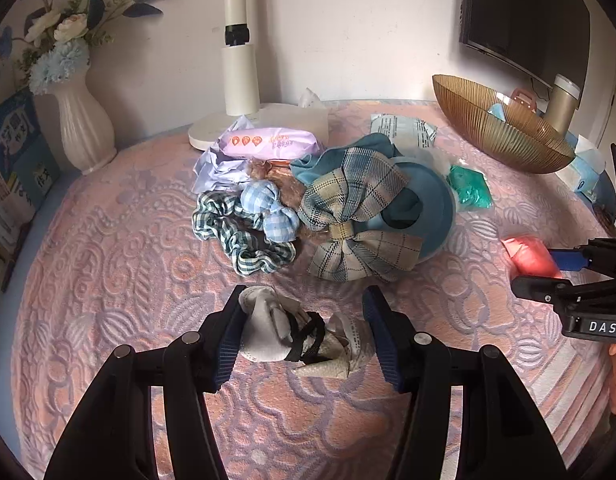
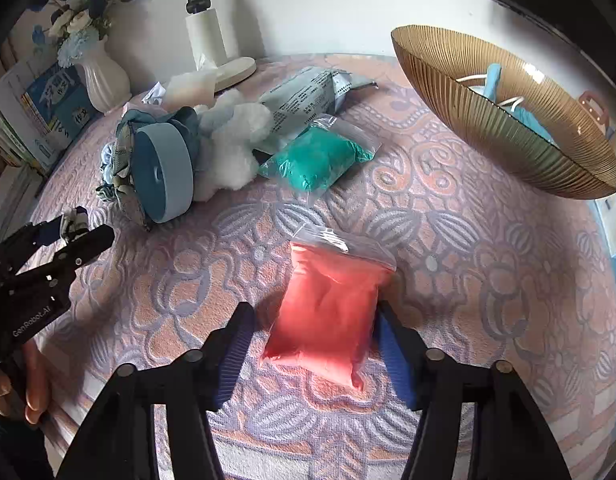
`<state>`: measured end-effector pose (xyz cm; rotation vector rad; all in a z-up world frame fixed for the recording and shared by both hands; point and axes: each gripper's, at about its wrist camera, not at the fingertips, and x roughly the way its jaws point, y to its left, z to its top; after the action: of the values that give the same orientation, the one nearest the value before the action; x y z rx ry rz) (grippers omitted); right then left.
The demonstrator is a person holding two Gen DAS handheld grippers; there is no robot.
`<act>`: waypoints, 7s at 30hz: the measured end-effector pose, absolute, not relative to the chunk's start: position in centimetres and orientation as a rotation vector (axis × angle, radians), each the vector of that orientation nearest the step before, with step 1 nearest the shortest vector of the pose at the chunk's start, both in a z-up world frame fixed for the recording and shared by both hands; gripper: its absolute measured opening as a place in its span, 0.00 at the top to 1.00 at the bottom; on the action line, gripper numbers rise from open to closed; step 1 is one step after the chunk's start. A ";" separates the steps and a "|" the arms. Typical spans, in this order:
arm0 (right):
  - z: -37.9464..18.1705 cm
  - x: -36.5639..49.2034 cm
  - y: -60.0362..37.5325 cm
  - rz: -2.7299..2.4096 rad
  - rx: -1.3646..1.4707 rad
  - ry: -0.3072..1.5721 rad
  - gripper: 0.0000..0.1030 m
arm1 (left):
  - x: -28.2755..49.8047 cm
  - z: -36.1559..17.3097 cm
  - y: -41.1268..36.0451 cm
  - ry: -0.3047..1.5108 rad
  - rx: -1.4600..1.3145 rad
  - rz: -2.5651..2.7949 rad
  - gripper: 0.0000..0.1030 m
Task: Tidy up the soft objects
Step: 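Grasp the white socks with the left gripper while the right grasps the red bag, then carry the socks and red bag to the amber bowl and release both, then move both tools back over the remaining pile, then grasp the plaid bow with the left gripper while the right grasps the green bag, then carry the plaid bow and green bag to the amber bowl and release both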
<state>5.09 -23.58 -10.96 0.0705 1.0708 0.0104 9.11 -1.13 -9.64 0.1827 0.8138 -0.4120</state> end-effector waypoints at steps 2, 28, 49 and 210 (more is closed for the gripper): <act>-10.8 4.5 -23.3 0.017 0.059 1.061 0.55 | 8.5 -8.9 -1.0 0.796 0.180 -0.423 0.47; 6.3 6.3 -41.2 -0.186 0.135 0.744 0.57 | 14.3 8.0 -20.9 0.575 0.144 -0.681 0.46; 1.6 15.1 -45.9 -0.295 0.084 0.815 0.36 | 19.9 3.0 -28.3 0.698 0.123 -0.739 0.20; -9.3 1.1 -25.5 0.047 -0.019 0.968 0.62 | 2.9 -6.4 -7.3 0.871 0.272 -0.627 0.74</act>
<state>1.07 -25.48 -9.26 -0.0187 0.9679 0.0471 2.93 -7.27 -6.40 0.2718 0.8712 -0.6266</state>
